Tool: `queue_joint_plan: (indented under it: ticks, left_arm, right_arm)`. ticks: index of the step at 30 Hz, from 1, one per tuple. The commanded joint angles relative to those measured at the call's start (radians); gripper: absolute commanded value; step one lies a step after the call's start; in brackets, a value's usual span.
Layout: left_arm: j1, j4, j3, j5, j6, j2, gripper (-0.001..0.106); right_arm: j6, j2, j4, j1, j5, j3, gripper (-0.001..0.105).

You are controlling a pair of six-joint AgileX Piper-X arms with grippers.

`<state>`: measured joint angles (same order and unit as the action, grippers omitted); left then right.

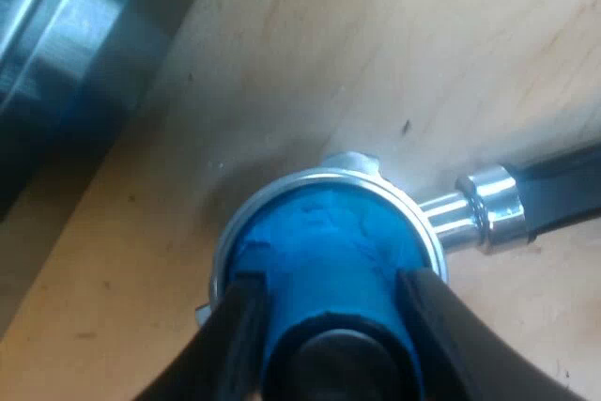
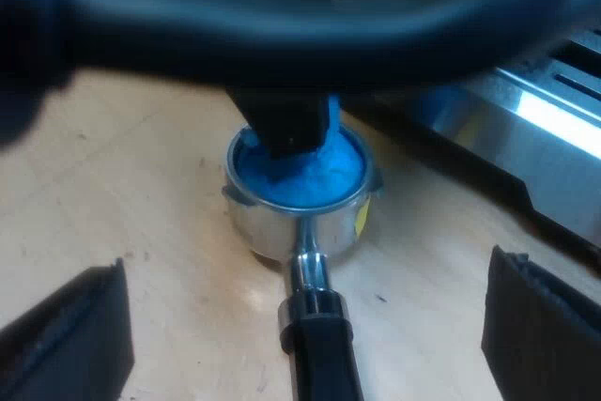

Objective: Grind coffee beans and then tamp

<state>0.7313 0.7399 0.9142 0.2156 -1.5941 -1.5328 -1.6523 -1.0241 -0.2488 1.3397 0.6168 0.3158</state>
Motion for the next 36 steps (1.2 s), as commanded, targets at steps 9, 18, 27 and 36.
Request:
queue_joint_plan:
  ticks: [9,18,27,36]
  left_arm:
    - [0.001,0.066,-0.024,-0.008,-0.001,-0.096,0.0]
    - [0.001,0.066,-0.024,-0.008,-0.001,-0.096,0.0]
    - [0.001,0.066,-0.024,-0.008,-0.001,-0.078,0.0]
    - [0.001,0.044,-0.024,-0.008,0.001,0.02,0.0]
  right_arm:
    - [0.004,0.006,-0.01,0.002,0.008,-0.002,0.076]
    - [0.004,0.006,-0.01,0.002,0.008,-0.002,0.076]
    - [0.004,0.006,-0.01,0.002,0.008,-0.002,0.076]
    - [0.004,0.006,-0.01,0.002,0.008,-0.002,0.076]
